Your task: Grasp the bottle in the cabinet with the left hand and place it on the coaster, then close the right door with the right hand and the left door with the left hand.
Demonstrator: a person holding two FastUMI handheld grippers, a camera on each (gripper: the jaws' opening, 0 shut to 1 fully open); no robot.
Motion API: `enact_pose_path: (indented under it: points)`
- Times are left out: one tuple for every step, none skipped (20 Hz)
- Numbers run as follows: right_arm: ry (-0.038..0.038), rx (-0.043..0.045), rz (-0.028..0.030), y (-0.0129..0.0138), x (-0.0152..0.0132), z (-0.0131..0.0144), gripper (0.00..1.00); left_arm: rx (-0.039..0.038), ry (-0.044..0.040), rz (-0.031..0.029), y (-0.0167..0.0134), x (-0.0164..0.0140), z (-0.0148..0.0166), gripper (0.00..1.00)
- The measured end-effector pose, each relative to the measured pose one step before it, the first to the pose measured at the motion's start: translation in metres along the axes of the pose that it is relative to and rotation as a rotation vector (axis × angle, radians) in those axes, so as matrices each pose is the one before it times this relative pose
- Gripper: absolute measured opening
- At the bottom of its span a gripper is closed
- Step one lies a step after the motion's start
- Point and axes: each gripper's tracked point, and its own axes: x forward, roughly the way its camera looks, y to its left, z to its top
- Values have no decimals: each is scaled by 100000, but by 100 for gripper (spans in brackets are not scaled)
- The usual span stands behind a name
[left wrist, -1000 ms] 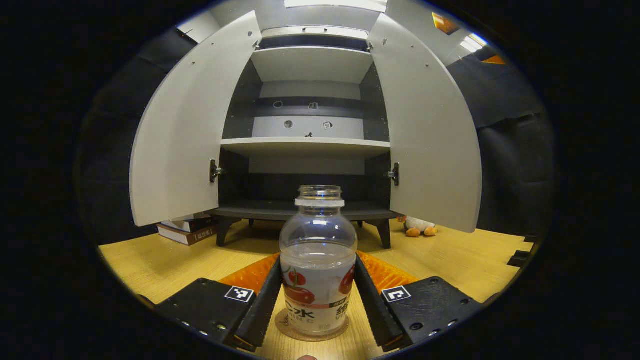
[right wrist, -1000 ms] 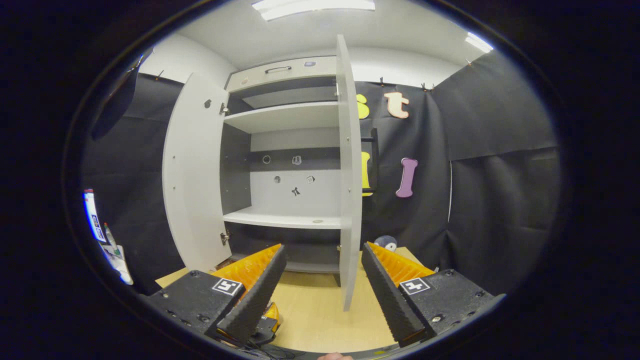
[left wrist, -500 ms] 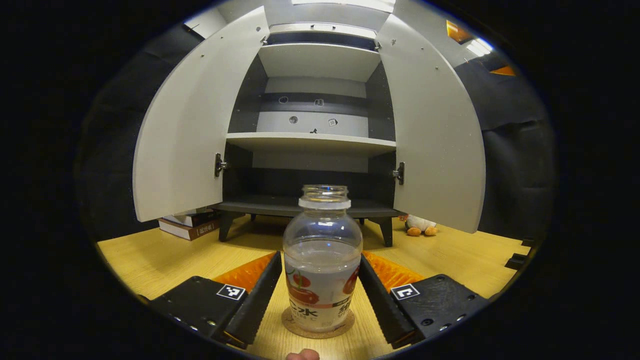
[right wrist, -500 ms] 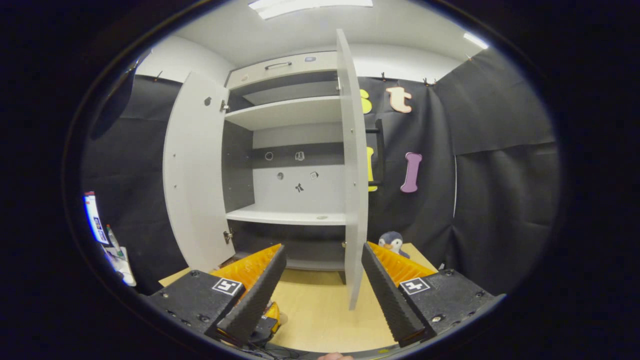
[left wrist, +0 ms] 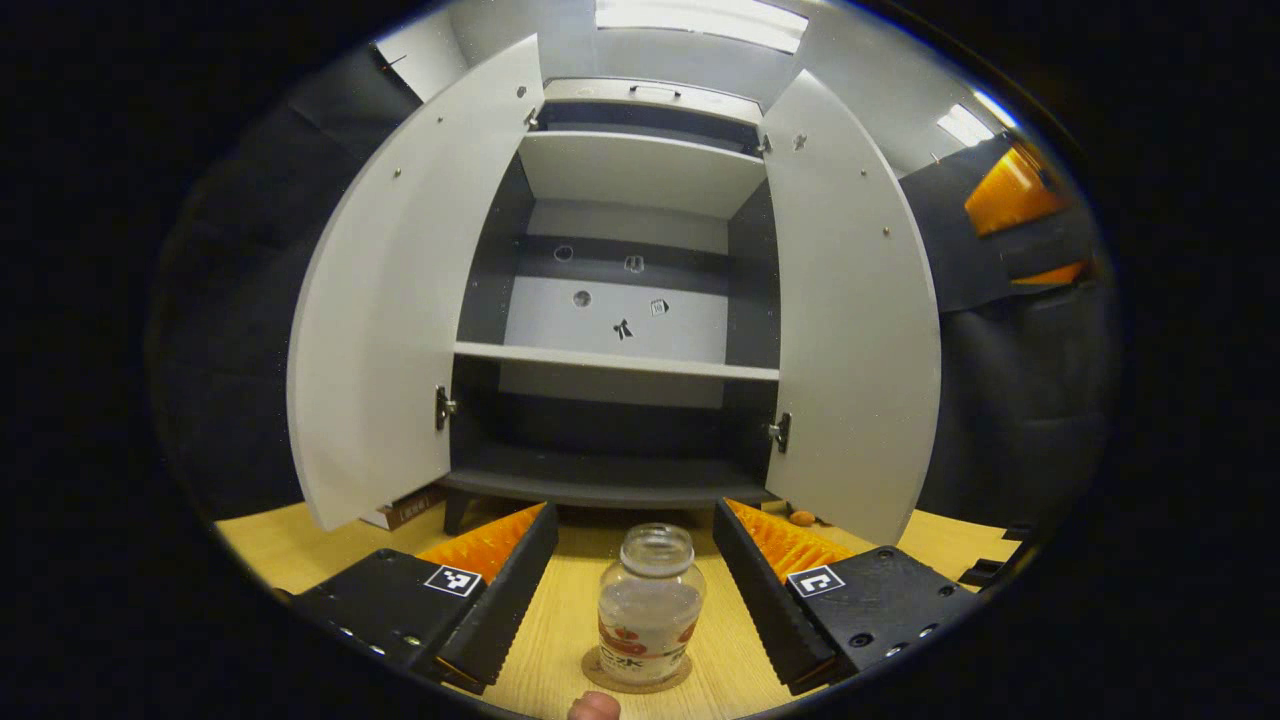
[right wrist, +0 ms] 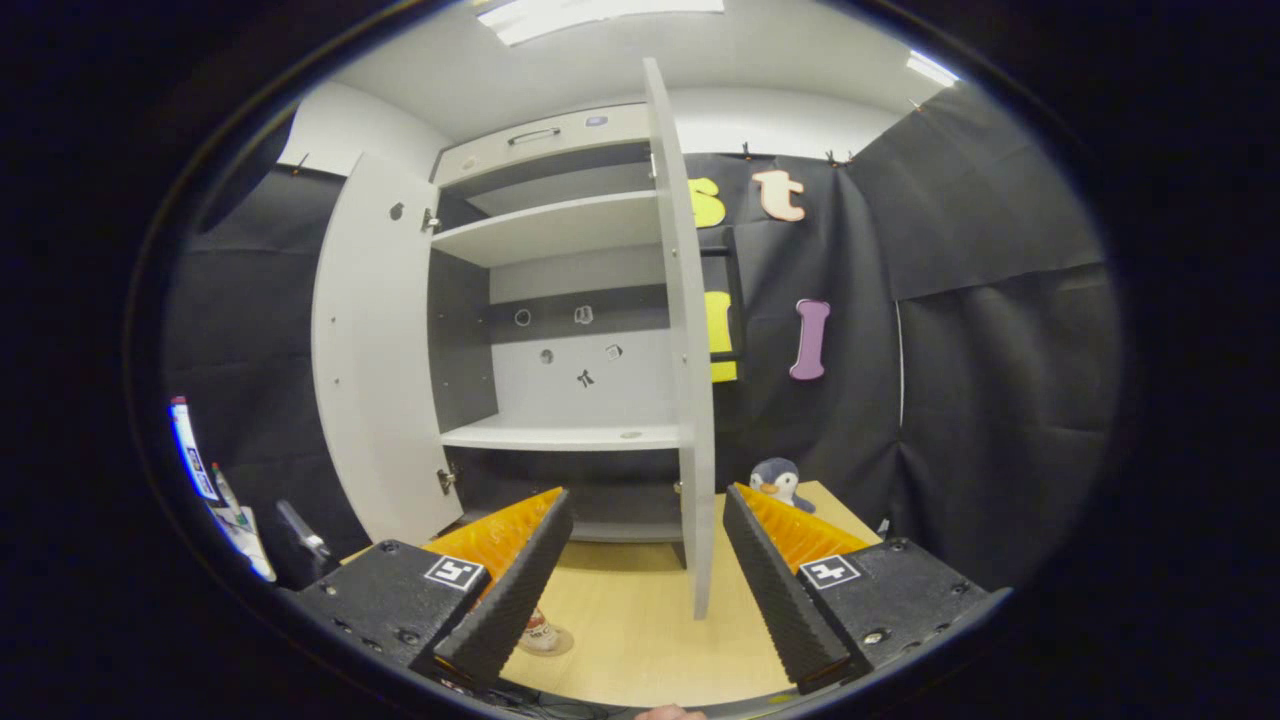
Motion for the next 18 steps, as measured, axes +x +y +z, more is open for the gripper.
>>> enact_pose_path:
  points:
    - [-2079,514,-21,-184,211,533,99,-202,-3221,-396,39,-88,2300,95]
    - [-1971,-179,-133,-309,233,594,99,-534,-3358,-24,-124,-231,2439,95]
    - [-3047,-966,-664,-734,312,888,99,-900,-3041,-749,-133,-122,2385,95]
    - [-3485,-863,-849,-735,317,1170,99,-1516,-2081,-2816,-596,-65,1900,95]
    - [-3718,-573,-648,-814,431,1203,99,-1972,-2017,-2208,-474,-183,1500,99]
    - [-4015,-708,-506,-846,518,1282,99,-2427,-1130,-1073,-451,-378,1658,95]
    - [-4564,-1512,-766,-928,632,1277,99,-1999,72,-182,-164,-381,978,99]
    - [-3886,-2110,-2712,-1401,812,1207,99,-1422,619,62,-166,-205,742,99]
    - [-2792,-1884,-3905,-1663,976,834,99,-656,1249,27,-101,-166,489,99]
    - [-1308,-1761,-3723,-1534,971,468,99,27,975,892,98,-270,279,97]
    - [-134,-1001,-2782,-1217,1075,334,99,83,572,522,-53,-150,343,95]
    - [-42,298,-1694,-875,1112,317,99,-547,495,-873,-289,-104,202,99]
    - [684,293,-542,-456,1271,126,99,-243,-1100,534,71,-231,365,95]
    - [1309,-121,-320,-435,1226,-206,99,274,-920,251,-34,-21,289,99]
    - [1732,-188,-225,-316,1109,-378,99,710,482,70,-123,-15,-127,99]
    - [1960,444,264,-95,953,-436,99,605,996,642,90,49,-180,99]
    - [1726,1586,1080,210,801,-311,99,11,732,-54,-78,180,-167,99]
    - [918,1585,1610,499,626,-260,99,-355,402,-514,-27,63,-120,99]
